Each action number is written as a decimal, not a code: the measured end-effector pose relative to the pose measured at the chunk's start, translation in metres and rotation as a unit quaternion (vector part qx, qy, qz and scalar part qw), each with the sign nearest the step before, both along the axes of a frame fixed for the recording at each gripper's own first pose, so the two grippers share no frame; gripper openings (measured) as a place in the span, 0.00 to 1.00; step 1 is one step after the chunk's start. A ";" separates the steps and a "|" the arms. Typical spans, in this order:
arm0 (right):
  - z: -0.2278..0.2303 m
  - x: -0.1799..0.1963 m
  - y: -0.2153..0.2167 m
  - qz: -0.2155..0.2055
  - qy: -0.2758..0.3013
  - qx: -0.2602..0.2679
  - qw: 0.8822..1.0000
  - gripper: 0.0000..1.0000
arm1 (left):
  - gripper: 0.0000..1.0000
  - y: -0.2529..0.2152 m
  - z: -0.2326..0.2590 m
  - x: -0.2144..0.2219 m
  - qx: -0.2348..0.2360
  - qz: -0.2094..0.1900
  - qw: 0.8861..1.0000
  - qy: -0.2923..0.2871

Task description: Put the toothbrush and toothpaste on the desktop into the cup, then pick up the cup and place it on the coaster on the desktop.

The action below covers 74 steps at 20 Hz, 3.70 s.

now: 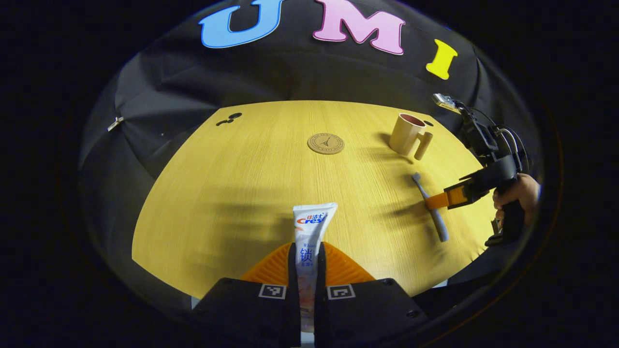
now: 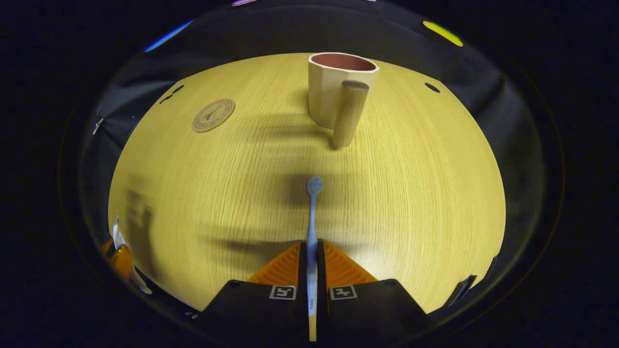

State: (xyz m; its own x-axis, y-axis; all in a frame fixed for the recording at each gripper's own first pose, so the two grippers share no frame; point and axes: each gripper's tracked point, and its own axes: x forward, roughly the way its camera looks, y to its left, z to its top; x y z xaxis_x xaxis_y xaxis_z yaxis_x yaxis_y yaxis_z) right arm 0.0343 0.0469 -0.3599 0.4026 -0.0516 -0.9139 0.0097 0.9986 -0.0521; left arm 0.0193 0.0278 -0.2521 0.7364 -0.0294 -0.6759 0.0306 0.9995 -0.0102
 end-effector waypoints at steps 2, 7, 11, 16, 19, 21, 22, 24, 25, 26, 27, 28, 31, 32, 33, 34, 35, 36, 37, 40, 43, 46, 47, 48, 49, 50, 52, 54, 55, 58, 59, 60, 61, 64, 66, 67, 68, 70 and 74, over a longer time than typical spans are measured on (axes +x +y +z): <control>-0.001 0.000 0.002 0.016 0.006 -0.003 1.000 0.09 | 0.16 -0.003 0.000 0.002 0.001 -0.011 1.000 0.000; 0.001 -0.005 -0.001 0.023 0.006 0.019 1.000 0.05 | 0.16 -0.011 0.001 0.010 0.000 -0.030 1.000 -0.003; 0.015 -0.004 -0.019 -0.009 -0.005 0.042 0.999 0.05 | 0.16 -0.013 0.014 0.023 0.000 -0.032 0.999 -0.016; 0.036 -0.003 -0.038 -0.023 -0.025 0.068 0.997 0.05 | 0.17 -0.030 0.054 0.058 -0.010 -0.035 0.998 -0.052; 0.051 0.003 -0.054 -0.004 -0.046 0.059 0.997 0.05 | 0.17 -0.059 0.087 0.087 -0.036 -0.046 0.995 -0.080; 0.059 0.004 -0.067 -0.004 -0.054 0.064 0.997 0.05 | 0.17 -0.083 0.110 0.111 -0.052 -0.054 0.992 -0.100; 0.063 0.003 -0.070 -0.010 -0.056 0.075 0.996 0.05 | 0.17 -0.095 0.121 0.123 -0.060 -0.059 0.990 -0.111; 0.071 0.007 -0.081 -0.021 -0.063 0.090 0.994 0.05 | 0.16 -0.120 0.142 0.146 -0.080 -0.068 0.986 -0.133; 0.075 0.008 -0.089 -0.021 -0.069 0.093 0.993 0.05 | 0.16 -0.132 0.154 0.158 -0.086 -0.073 0.982 -0.148; 0.079 0.010 -0.096 -0.023 -0.072 0.099 0.992 0.05 | 0.16 -0.144 0.166 0.173 -0.092 -0.081 0.979 -0.164; 0.083 0.010 -0.102 -0.028 -0.073 0.110 0.991 0.05 | 0.16 -0.157 0.176 0.187 -0.099 -0.089 0.974 -0.182; 0.086 0.012 -0.108 -0.036 -0.074 0.122 0.989 0.05 | 0.16 -0.168 0.187 0.201 -0.106 -0.094 0.970 -0.199; 0.093 0.018 -0.130 -0.052 -0.078 0.142 0.985 0.05 | 0.16 -0.203 0.215 0.237 -0.141 -0.103 0.954 -0.242; 0.095 0.020 -0.137 -0.055 -0.080 0.146 0.985 0.05 | 0.16 -0.213 0.221 0.248 -0.150 -0.107 0.950 -0.253; 0.095 0.021 -0.145 -0.058 -0.081 0.148 0.984 0.05 | 0.16 -0.220 0.220 0.260 -0.156 -0.112 0.946 -0.261; 0.095 0.021 -0.151 -0.061 -0.081 0.149 0.984 0.05 | 0.16 -0.230 0.222 0.272 -0.161 -0.117 0.942 -0.270; 0.093 0.021 -0.157 -0.062 -0.080 0.148 0.984 0.05 | 0.16 -0.238 0.222 0.282 -0.166 -0.123 0.939 -0.277; 0.093 0.021 -0.163 -0.063 -0.078 0.148 0.984 0.05 | 0.16 -0.248 0.221 0.292 -0.171 -0.129 0.935 -0.282; 0.092 0.021 -0.169 -0.067 -0.077 0.149 0.984 0.05 | 0.16 -0.255 0.216 0.301 -0.174 -0.134 0.933 -0.284; 0.088 0.020 -0.178 -0.076 -0.074 0.155 0.982 0.05 | 0.16 -0.270 0.195 0.320 -0.181 -0.146 0.929 -0.288; 0.084 0.022 -0.184 -0.079 -0.075 0.157 0.982 0.05 | 0.16 -0.282 0.173 0.334 -0.193 -0.158 0.923 -0.293; 0.077 0.032 -0.180 -0.076 -0.089 0.169 0.979 0.05 | 0.16 -0.285 0.151 0.345 -0.179 -0.172 0.919 -0.306; 0.072 0.036 -0.179 -0.078 -0.090 0.172 0.978 0.05 | 0.16 -0.282 0.141 0.349 -0.168 -0.171 0.922 -0.305; 0.071 0.037 -0.176 -0.080 -0.091 0.179 0.976 0.05 | 0.16 -0.278 0.134 0.352 -0.160 -0.168 0.924 -0.304; 0.070 0.040 -0.174 -0.081 -0.095 0.184 0.975 0.05 | 0.16 -0.274 0.127 0.356 -0.156 -0.165 0.926 -0.302; 0.068 0.045 -0.172 -0.079 -0.100 0.185 0.974 0.05 | 0.17 -0.274 0.125 0.355 -0.164 -0.169 0.923 -0.303; 0.070 0.048 -0.173 -0.069 -0.111 0.181 0.975 0.05 | 0.19 -0.274 0.121 0.353 -0.166 -0.172 0.921 -0.308; 0.073 0.051 -0.173 -0.059 -0.120 0.176 0.975 0.05 | 0.25 -0.274 0.115 0.346 -0.164 -0.177 0.921 -0.307; 0.073 0.053 -0.170 -0.056 -0.123 0.177 0.975 0.05 | 0.27 -0.276 0.114 0.342 -0.166 -0.181 0.920 -0.307; 0.070 0.066 -0.155 -0.055 -0.134 0.185 0.972 0.05 | 0.45 -0.276 0.112 0.328 -0.172 -0.188 0.918 -0.304; 0.075 0.071 -0.153 -0.055 -0.140 0.188 0.970 0.05 | 0.55 -0.274 0.115 0.325 -0.173 -0.187 0.918 -0.305; 0.081 0.077 -0.151 -0.053 -0.151 0.193 0.968 0.05 | 0.65 -0.271 0.121 0.322 -0.172 -0.184 0.916 -0.311; 0.087 0.083 -0.149 -0.050 -0.163 0.195 0.966 0.05 | 0.81 -0.266 0.127 0.316 -0.169 -0.178 0.916 -0.318; 0.117 0.106 -0.140 -0.030 -0.209 0.203 0.956 0.05 | 0.95 -0.246 0.149 0.291 -0.166 -0.156 0.914 -0.336; 0.139 0.124 -0.133 -0.016 -0.244 0.214 0.946 0.05 | 0.95 -0.233 0.154 0.267 -0.164 -0.143 0.915 -0.340; 0.150 0.134 -0.127 -0.010 -0.260 0.222 0.940 0.05 | 0.95 -0.226 0.154 0.255 -0.163 -0.136 0.917 -0.339; 0.160 0.144 -0.121 -0.005 -0.275 0.229 0.934 0.05 | 0.95 -0.220 0.153 0.241 -0.163 -0.129 0.919 -0.336; 0.175 0.159 -0.109 0.001 -0.300 0.243 0.923 0.05 | 0.95 -0.210 0.147 0.217 -0.168 -0.115 0.923 -0.326; 0.196 0.188 -0.088 0.006 -0.345 0.268 0.900 0.05 | 0.95 -0.191 0.122 0.178 -0.189 -0.083 0.934 -0.293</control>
State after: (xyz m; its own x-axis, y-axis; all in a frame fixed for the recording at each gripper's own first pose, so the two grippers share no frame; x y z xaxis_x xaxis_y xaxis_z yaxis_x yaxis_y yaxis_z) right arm 0.2227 -0.0411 -0.1638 0.8806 0.3313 -0.3389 -0.1568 0.8784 0.4515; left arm 0.1972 -0.1637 -0.1306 0.9406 -0.3305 -0.0771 0.2953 0.9090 -0.2940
